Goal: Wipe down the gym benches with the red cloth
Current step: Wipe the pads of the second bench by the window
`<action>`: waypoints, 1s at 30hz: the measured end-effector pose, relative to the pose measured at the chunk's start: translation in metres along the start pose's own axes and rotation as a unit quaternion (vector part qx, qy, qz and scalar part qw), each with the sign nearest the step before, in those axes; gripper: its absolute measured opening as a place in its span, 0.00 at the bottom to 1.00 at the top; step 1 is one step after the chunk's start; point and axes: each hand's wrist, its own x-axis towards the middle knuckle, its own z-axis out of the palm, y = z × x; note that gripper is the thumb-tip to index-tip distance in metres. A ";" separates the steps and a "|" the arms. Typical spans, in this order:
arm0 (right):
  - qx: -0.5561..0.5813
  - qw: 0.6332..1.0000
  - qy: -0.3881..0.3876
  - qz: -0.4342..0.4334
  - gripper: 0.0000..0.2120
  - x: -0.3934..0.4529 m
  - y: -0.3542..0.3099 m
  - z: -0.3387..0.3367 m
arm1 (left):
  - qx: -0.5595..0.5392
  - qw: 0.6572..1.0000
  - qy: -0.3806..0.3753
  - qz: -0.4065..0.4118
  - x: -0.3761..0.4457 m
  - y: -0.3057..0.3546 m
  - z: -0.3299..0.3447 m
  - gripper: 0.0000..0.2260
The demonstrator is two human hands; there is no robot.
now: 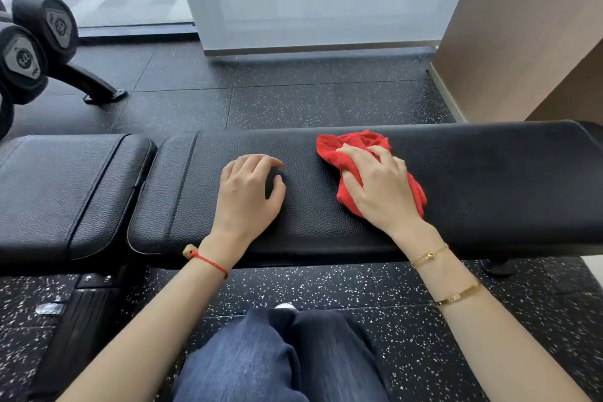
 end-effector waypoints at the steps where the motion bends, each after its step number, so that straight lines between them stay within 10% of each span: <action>1: 0.002 1.000 -0.004 -0.003 0.19 0.001 -0.001 0.001 | 0.001 1.000 -0.002 0.002 0.002 -0.002 0.000 0.09; 13: 0.022 0.997 -0.070 -0.019 0.21 0.034 -0.058 -0.064 | 0.011 0.998 -0.059 -0.002 0.040 0.017 -0.081 0.08; 30: 0.021 0.994 -0.109 -0.025 0.21 0.090 -0.214 -0.395 | -0.001 0.991 -0.097 -0.089 0.138 0.134 -0.425 0.07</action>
